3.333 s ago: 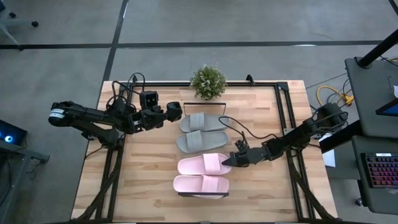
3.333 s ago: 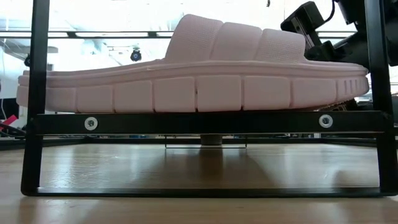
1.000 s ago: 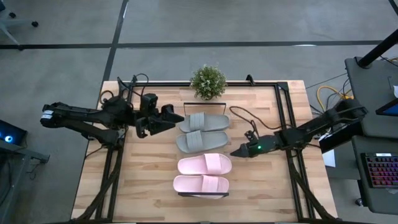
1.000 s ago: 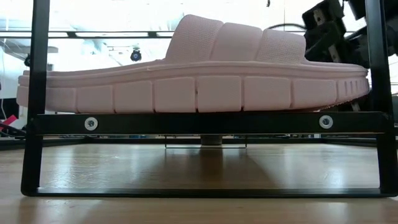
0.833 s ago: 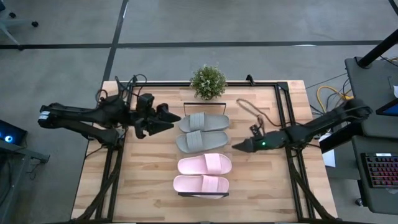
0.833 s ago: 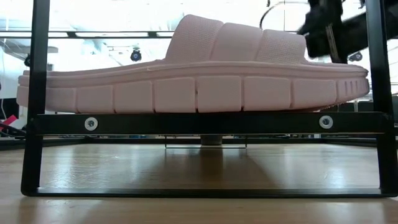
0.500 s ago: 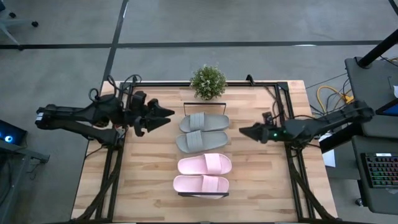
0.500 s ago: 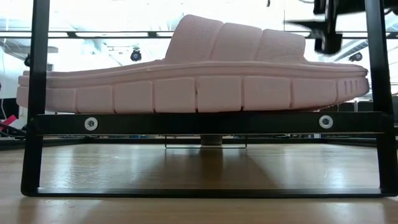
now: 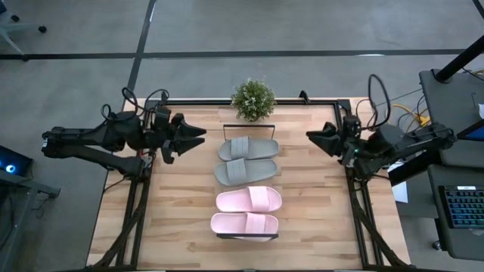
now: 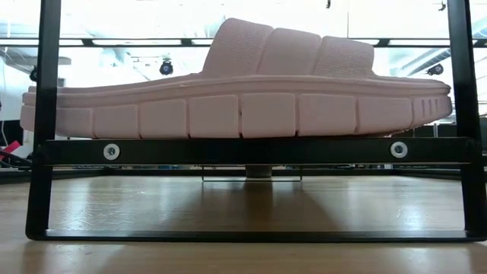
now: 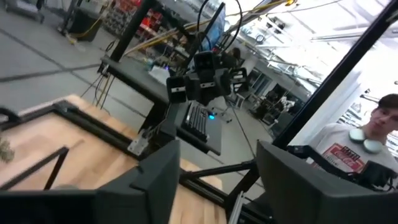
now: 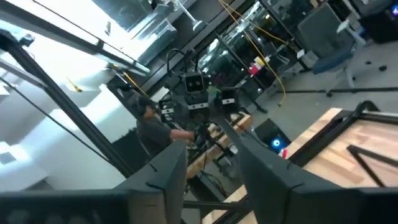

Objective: Pick and place slides into the shelf
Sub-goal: Return to Home Position

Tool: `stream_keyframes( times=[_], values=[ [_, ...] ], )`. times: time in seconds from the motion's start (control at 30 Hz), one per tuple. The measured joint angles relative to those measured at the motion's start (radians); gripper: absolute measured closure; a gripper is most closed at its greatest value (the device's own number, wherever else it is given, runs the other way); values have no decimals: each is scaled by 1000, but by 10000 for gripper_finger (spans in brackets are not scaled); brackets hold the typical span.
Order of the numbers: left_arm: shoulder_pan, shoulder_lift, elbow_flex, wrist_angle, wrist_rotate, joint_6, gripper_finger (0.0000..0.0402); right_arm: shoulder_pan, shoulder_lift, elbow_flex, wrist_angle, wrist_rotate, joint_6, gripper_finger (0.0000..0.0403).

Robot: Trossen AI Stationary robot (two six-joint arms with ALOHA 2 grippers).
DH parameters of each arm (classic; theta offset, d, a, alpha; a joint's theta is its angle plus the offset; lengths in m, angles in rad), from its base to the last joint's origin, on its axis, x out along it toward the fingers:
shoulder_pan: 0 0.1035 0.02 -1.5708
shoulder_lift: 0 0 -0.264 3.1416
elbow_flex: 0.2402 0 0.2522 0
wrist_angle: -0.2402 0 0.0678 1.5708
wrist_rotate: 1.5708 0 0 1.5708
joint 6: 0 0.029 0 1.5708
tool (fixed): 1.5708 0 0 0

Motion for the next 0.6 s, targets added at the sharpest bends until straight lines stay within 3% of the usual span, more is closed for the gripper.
stream_keyframes(
  times=[0.17,0.4,0.6],
  values=[
    [0,-9,24,2,0,63,276,0,-2,59,-103,0,-30,311],
    [0,-51,24,-22,1,108,387,0,-2,70,-74,-49,-107,379],
    [0,-76,24,-45,-6,162,399,0,-3,69,29,-80,-198,394]
  ],
)
